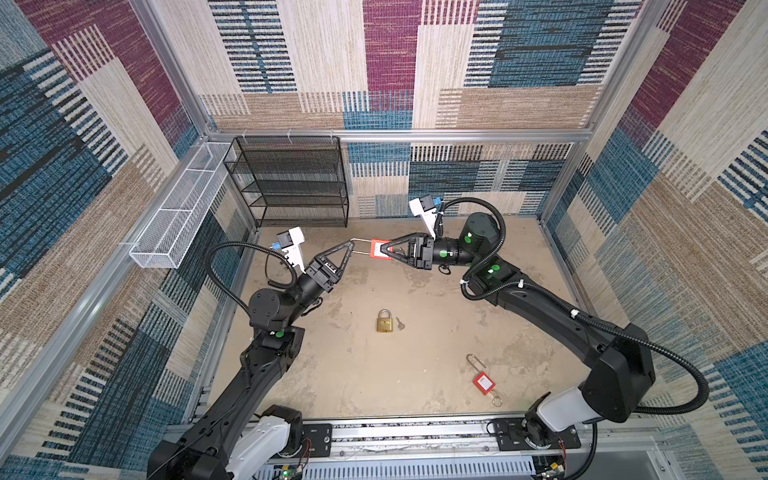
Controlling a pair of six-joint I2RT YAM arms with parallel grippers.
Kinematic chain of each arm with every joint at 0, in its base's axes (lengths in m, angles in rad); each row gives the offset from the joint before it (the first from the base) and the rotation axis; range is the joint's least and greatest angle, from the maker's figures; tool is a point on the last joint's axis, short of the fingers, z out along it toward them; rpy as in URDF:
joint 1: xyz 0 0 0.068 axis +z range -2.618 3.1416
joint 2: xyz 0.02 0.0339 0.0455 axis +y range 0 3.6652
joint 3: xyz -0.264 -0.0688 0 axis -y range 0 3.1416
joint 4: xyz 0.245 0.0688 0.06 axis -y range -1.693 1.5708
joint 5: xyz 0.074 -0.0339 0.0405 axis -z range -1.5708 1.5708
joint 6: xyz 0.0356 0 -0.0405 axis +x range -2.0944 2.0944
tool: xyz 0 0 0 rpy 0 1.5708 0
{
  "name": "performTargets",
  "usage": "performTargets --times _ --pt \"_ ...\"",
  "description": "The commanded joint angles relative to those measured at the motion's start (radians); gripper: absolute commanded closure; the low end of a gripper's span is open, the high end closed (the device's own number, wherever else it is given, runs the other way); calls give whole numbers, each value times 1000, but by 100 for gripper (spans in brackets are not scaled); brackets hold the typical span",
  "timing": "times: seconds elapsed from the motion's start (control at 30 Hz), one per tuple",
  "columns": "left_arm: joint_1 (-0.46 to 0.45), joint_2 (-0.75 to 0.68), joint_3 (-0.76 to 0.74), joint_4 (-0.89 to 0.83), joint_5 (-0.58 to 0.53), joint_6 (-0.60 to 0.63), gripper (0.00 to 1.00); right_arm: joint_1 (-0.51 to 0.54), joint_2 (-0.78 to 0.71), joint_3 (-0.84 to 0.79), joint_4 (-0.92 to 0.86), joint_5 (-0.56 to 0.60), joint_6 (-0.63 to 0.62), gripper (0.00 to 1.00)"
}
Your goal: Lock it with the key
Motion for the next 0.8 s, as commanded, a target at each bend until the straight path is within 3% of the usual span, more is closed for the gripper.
performTargets --times 0.0,0.13,0.6,0.63,0.7,0.77 --pt "1 -20 -1 50 69 65 100 2 0 11 68 -32 37 95" --pt "0 -26 20 -9 114 86 100 1 -7 -2 72 -21 38 96" --pt "-5 39 10 43 161 49 100 14 13 -34 124 12 62 97" --pt "-5 34 5 39 155 52 96 11 9 -37 117 20 54 97" --pt "-4 21 -3 25 135 59 78 4 2 -41 113 27 51 97" --pt "-3 2 -4 -1 121 77 69 -4 -2 -45 103 33 49 97"
